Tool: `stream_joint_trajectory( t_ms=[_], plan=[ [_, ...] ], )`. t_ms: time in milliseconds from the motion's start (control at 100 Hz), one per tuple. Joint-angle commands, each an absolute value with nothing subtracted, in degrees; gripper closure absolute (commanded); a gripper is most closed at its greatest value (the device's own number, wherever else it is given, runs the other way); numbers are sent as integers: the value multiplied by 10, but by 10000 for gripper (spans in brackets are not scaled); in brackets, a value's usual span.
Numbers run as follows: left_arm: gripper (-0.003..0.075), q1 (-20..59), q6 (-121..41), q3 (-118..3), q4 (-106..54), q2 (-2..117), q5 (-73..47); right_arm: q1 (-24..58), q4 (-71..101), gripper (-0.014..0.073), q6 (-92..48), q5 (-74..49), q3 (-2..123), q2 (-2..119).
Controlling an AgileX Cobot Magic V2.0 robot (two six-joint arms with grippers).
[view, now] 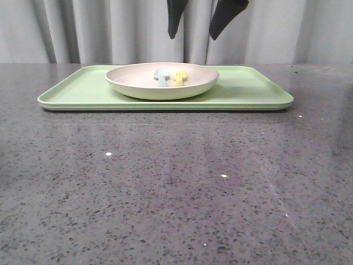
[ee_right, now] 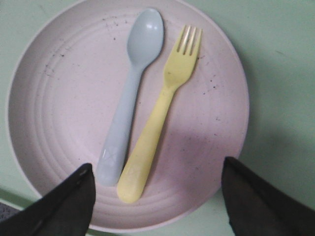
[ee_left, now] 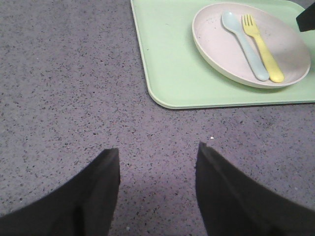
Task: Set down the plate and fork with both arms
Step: 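Lower the open right gripper over the yellow fork on the plate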
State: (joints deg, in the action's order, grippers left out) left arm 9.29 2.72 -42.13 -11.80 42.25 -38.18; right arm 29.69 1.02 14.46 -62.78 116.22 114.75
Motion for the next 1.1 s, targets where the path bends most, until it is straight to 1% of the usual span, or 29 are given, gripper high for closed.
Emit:
stream_joint_trajectory(
  t_ms=[0,470,1090],
  plan=[
    [365,91,33,-437,-126,420,-341,294,0,52,158,-621,1201,1136],
    [365,91,33,-437,-126,420,-340,288,-27,53,188,-634,1218,1189],
    [365,91,33,-437,-126,420,-340,288,-20,53,192,-610,1218,1204]
  ],
)
